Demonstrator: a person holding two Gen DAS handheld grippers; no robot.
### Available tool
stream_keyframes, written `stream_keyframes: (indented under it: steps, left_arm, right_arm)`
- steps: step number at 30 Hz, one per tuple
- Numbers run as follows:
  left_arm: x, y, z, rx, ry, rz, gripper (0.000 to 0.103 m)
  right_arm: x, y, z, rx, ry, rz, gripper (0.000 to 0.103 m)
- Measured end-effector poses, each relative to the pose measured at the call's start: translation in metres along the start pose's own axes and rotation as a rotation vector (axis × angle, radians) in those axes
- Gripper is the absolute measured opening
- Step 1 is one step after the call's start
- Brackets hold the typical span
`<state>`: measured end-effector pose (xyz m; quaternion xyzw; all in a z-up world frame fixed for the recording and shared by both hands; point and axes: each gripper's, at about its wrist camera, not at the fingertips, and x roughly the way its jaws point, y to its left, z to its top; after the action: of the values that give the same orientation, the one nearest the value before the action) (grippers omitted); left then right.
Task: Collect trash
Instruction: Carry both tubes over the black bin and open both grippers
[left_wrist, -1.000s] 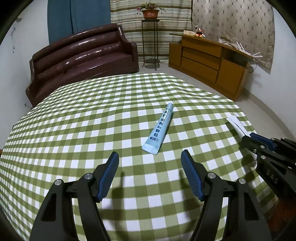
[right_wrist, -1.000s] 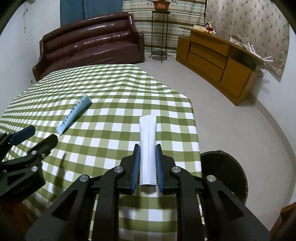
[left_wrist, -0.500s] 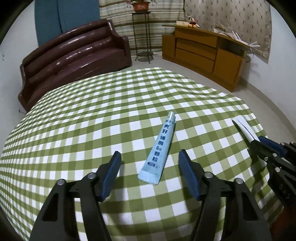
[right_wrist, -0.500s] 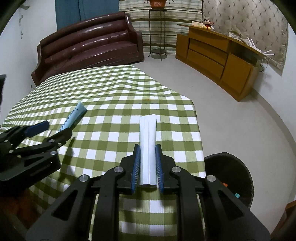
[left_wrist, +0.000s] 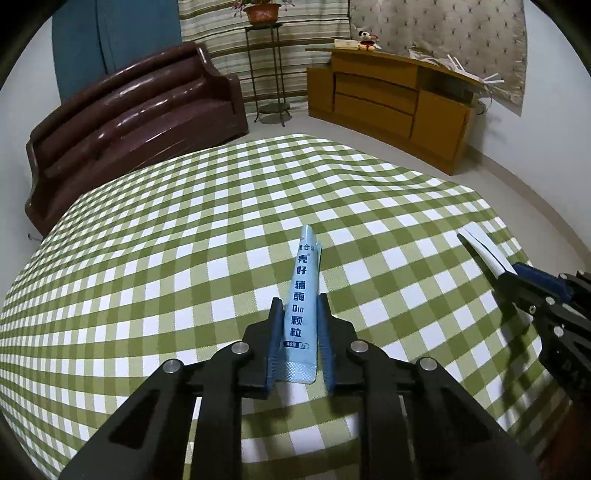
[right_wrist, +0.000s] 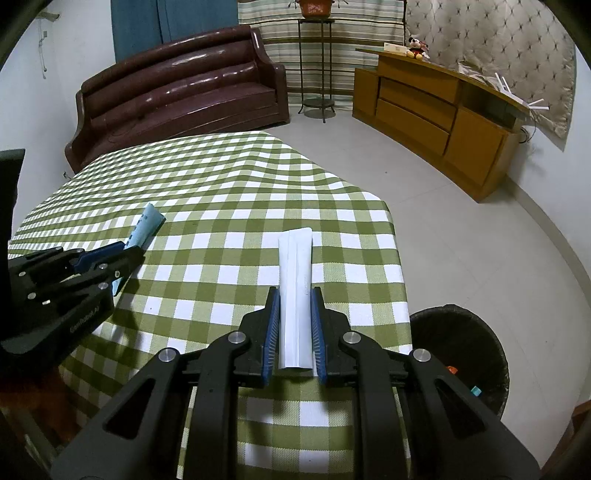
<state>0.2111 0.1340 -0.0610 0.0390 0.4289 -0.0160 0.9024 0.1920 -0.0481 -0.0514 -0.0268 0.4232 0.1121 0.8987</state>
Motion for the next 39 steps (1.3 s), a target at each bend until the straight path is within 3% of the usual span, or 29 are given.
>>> stream_keyframes:
  steps: [21, 39]
  left_arm:
    - [-0.044, -0.02, -0.046, -0.044, -0.034, -0.031, 0.018]
    - [-0.092, -0.066, -0.07, -0.034, -0.097, -0.061, 0.018]
  right_arm:
    - [-0.035, 0.0, -0.038, 0.023, -0.019, 0.015, 0.017]
    - [-0.087, -0.035, -0.078, 0.068, -0.065, -0.022, 0.017]
